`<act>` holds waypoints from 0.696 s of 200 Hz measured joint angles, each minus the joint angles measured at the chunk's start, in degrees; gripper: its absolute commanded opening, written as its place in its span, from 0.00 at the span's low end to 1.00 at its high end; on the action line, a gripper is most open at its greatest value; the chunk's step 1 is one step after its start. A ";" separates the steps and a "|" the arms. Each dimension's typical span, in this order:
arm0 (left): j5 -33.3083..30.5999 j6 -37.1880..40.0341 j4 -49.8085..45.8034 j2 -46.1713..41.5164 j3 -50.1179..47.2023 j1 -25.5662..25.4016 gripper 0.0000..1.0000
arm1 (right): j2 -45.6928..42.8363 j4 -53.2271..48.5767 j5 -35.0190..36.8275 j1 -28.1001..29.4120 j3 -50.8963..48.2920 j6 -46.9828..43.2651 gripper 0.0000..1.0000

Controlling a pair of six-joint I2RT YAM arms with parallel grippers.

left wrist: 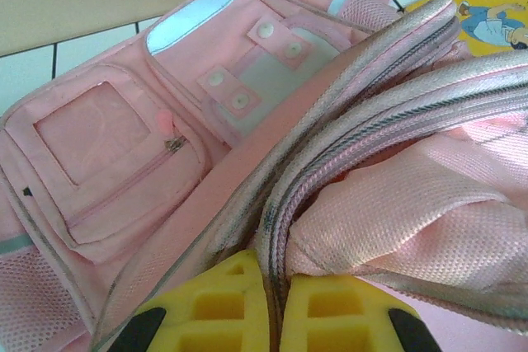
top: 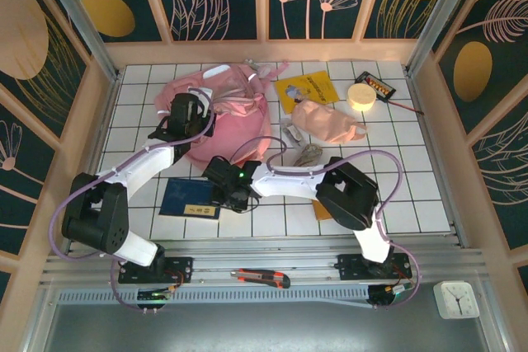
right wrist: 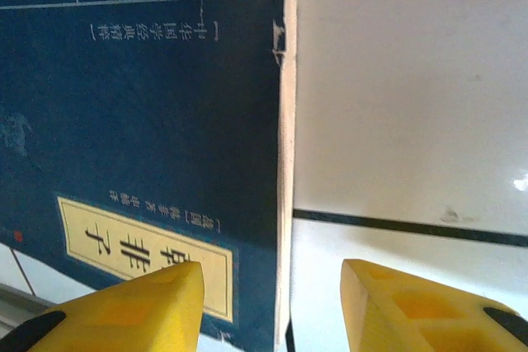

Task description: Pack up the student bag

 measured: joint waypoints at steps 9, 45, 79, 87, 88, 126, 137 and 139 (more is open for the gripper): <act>-0.02 0.00 0.00 -0.26 -0.31 0.00 0.00 | 1.11 0.22 -0.13 -0.02 0.90 -0.04 0.44; -0.02 0.00 0.04 -0.79 -0.76 0.00 0.00 | 4.42 0.11 -0.15 -0.17 3.34 -0.15 0.33; -0.02 0.00 0.11 -0.94 -0.92 0.00 0.00 | 4.66 -0.79 1.20 -0.55 4.15 -0.09 0.00; 0.00 0.00 0.11 -0.94 -0.96 0.00 0.00 | 4.57 -0.85 1.51 -0.66 4.28 0.48 0.00; -0.02 0.00 0.13 -0.94 -0.96 0.00 0.00 | 4.57 -0.85 1.55 -0.66 4.31 0.44 0.00; -0.02 0.00 0.13 -1.20 -1.11 0.00 0.00 | 3.82 -0.83 4.33 -0.66 3.67 0.48 0.00; 0.00 0.00 0.13 -1.20 -1.11 0.00 0.00 | 2.62 -1.01 5.49 -0.70 2.29 0.59 0.00; -0.02 0.00 0.13 -1.20 -1.11 0.00 0.00 | 2.25 -1.03 5.84 -0.72 1.90 0.72 0.00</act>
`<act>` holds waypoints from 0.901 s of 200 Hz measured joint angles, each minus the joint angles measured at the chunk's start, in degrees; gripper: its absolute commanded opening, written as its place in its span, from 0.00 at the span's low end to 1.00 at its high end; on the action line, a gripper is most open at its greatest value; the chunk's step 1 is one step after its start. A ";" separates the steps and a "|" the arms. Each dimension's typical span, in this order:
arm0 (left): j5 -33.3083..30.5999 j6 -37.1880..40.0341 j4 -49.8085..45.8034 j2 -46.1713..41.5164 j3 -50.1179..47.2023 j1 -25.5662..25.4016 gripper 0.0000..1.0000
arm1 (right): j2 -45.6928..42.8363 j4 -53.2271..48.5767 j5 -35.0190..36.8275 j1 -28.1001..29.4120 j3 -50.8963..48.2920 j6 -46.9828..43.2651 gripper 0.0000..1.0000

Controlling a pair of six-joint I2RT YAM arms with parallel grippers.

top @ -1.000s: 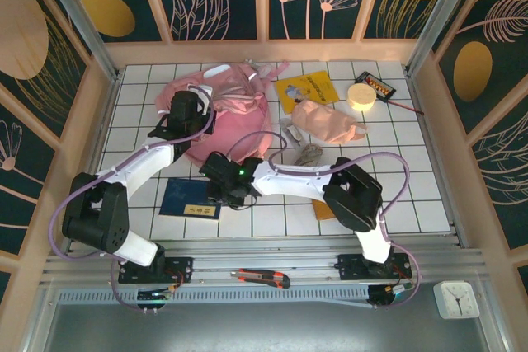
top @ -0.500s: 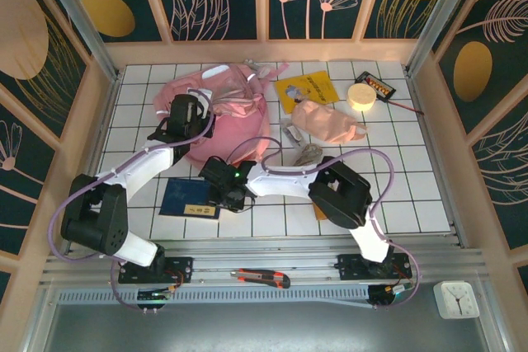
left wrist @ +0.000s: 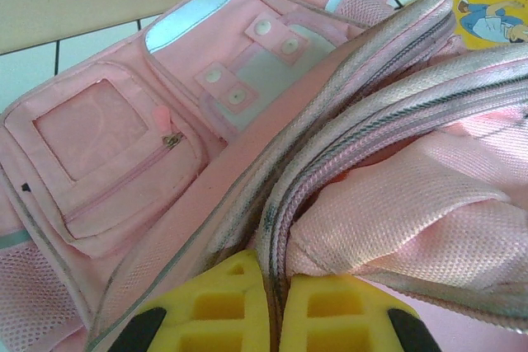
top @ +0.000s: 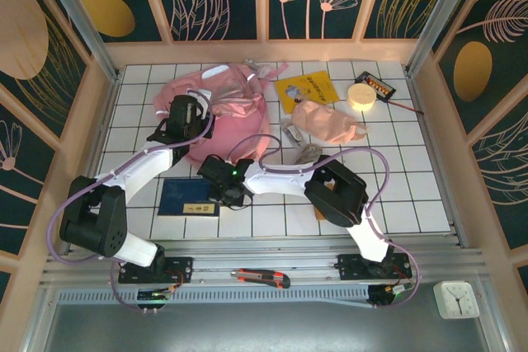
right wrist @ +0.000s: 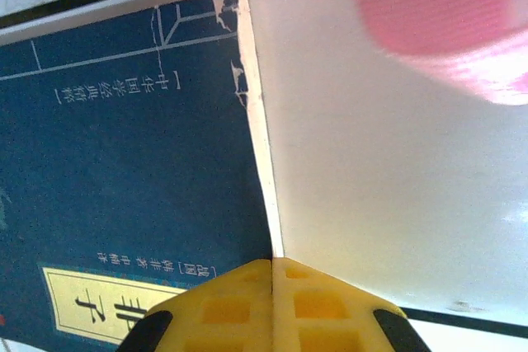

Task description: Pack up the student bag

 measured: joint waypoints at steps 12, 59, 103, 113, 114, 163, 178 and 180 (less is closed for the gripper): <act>0.02 0.00 0.00 0.00 0.00 0.00 0.00 | -2.49 -0.50 1.27 -0.15 -2.64 0.59 0.00; -0.02 0.00 -0.70 0.33 0.90 0.00 0.00 | -20.04 -4.79 5.46 -2.27 -19.02 3.30 0.00; -0.02 -0.04 -1.64 0.96 2.47 0.26 0.00 | -35.93 -7.19 7.13 -8.63 -31.61 2.60 0.00; 0.02 -0.07 -1.77 0.98 2.45 0.26 0.00 | -38.69 -5.25 5.42 -10.71 -34.10 1.05 0.00; 0.02 -0.09 -1.77 0.98 2.45 0.26 0.00 | -39.08 -4.85 4.98 -11.10 -34.47 0.63 0.00; 0.57 -2.34 -2.14 -1.33 -1.81 0.26 0.00 | -43.25 6.88 -9.70 -17.07 -42.66 -8.31 0.66; 0.42 -3.15 -2.95 -2.91 -3.76 0.26 0.00 | -43.23 8.74 -13.03 -17.86 -43.65 -11.02 0.71; 0.42 -3.54 -3.19 -3.19 -4.09 0.26 0.00 | -43.23 9.09 -13.44 -18.03 -43.85 -11.26 0.71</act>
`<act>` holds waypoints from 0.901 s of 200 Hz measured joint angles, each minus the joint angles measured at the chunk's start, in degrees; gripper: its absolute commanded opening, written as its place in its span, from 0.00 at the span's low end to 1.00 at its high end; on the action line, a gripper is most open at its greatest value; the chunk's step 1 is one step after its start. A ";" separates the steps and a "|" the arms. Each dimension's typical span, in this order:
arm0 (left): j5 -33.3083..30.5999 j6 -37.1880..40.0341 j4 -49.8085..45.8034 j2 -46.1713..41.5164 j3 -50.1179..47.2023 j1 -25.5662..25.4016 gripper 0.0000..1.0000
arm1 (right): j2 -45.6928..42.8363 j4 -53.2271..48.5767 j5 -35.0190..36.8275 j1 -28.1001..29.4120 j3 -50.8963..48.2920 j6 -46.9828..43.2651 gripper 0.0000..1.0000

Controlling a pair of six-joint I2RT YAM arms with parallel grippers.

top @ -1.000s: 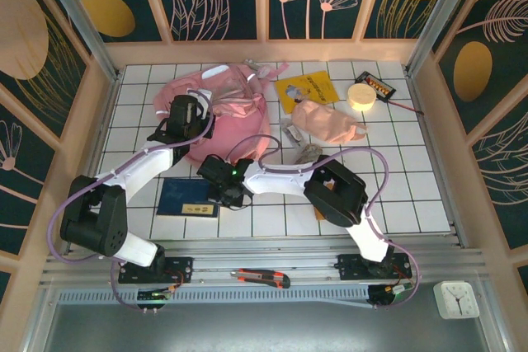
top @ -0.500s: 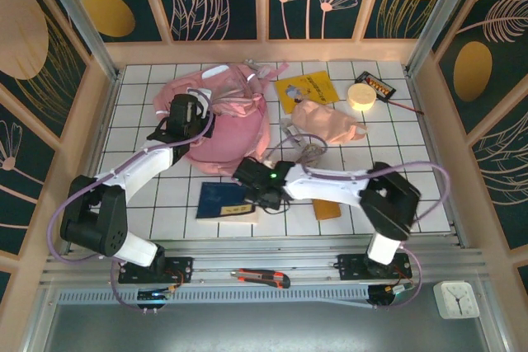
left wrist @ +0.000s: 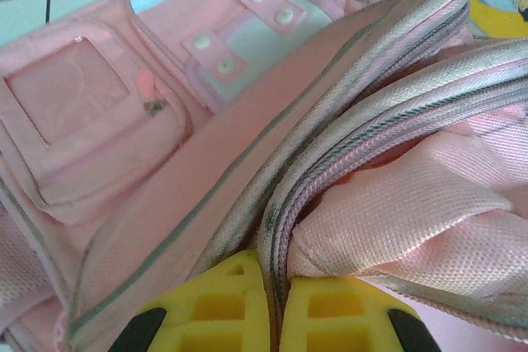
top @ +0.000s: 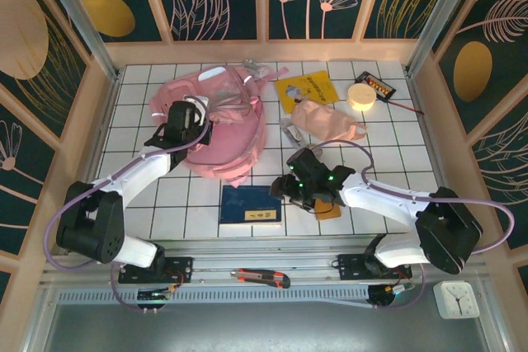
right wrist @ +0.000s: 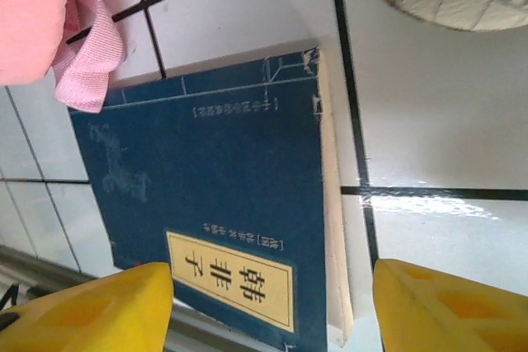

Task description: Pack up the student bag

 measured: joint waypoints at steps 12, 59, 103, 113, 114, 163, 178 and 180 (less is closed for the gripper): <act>0.02 -1.29 -1.36 -0.96 -0.90 0.00 0.00 | 0.09 2.10 -2.67 -1.03 -1.22 -1.86 0.72; 3.98 -11.93 -2.73 -1.25 -4.92 0.00 0.00 | 4.24 9.38 -9.31 -2.64 -5.18 -4.76 0.72; 7.61 -16.06 -1.36 -1.22 -9.40 0.07 0.10 | 8.92 14.47 -11.93 -2.67 -5.86 -4.70 0.68; 7.87 -16.09 -1.29 -1.22 -9.40 0.28 0.06 | 9.51 15.72 -12.41 -2.73 -5.86 -4.68 0.66; 7.93 -16.11 -1.29 -1.22 -9.40 0.31 0.06 | 9.64 15.93 -12.52 -2.73 -5.86 -4.70 0.66; 12.96 -18.86 3.96 1.81 -12.55 1.05 0.00 | 14.10 22.64 -14.84 -2.16 -4.70 -4.46 0.54; 13.79 -19.56 6.71 2.34 -14.16 1.05 0.00 | 15.50 24.35 -14.62 -1.42 -3.85 -4.11 0.45; 13.86 -19.69 6.95 2.36 -14.29 1.07 0.00 | 15.58 24.46 -14.64 -1.36 -3.76 -4.20 0.44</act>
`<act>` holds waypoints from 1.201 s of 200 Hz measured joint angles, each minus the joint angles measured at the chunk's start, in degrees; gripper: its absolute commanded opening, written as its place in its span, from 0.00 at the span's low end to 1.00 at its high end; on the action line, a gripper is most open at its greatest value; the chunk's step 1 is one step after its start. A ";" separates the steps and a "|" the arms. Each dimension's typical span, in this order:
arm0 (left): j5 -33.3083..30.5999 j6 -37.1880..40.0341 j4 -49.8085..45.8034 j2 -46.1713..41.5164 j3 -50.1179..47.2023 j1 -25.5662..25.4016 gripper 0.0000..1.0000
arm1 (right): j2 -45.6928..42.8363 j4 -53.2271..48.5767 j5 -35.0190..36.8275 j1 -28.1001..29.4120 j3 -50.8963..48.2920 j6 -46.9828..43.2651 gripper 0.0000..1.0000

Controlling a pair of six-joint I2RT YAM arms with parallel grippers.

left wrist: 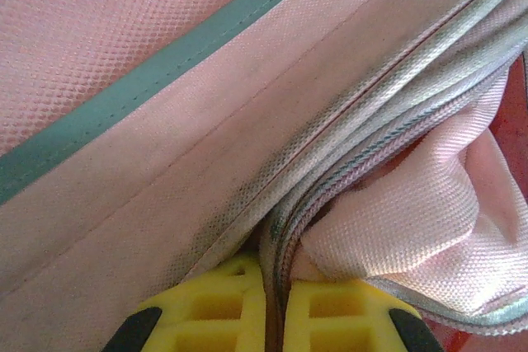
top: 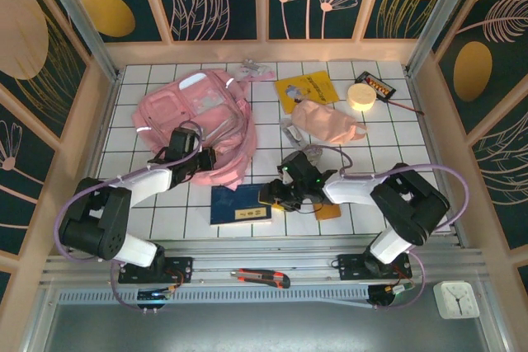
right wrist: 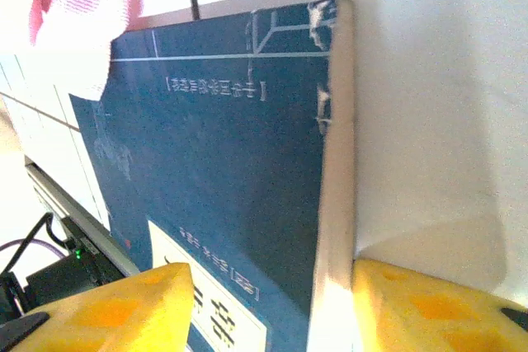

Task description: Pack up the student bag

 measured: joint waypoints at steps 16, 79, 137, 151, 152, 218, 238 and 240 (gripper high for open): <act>0.61 -0.42 1.33 0.17 -0.55 0.11 0.00 | 0.20 0.81 0.46 0.70 0.68 -0.04 0.40; 1.53 -1.16 4.70 0.76 -2.01 0.13 0.00 | 0.50 3.04 1.25 2.97 5.31 0.15 0.36; 2.67 -1.57 5.70 1.40 -2.03 0.28 0.00 | 5.99 3.08 0.83 4.70 8.76 1.25 0.37; 2.71 -1.68 5.70 1.40 -2.03 0.28 0.00 | 7.37 2.64 0.81 4.76 9.27 1.75 0.35; 2.71 -1.68 5.70 1.40 -2.03 0.28 0.00 | 7.43 2.62 0.81 4.76 9.29 1.77 0.35; 2.71 -1.68 5.68 1.40 -2.03 0.28 0.00 | 12.68 5.27 -1.75 5.88 11.69 5.01 0.18; 2.71 -1.68 5.66 1.40 -2.03 0.28 0.00 | 12.81 6.05 -2.21 6.01 11.96 5.62 0.00; 2.71 -1.68 5.66 1.40 -2.03 0.28 0.00 | 12.81 5.97 -2.10 6.03 11.98 6.36 0.00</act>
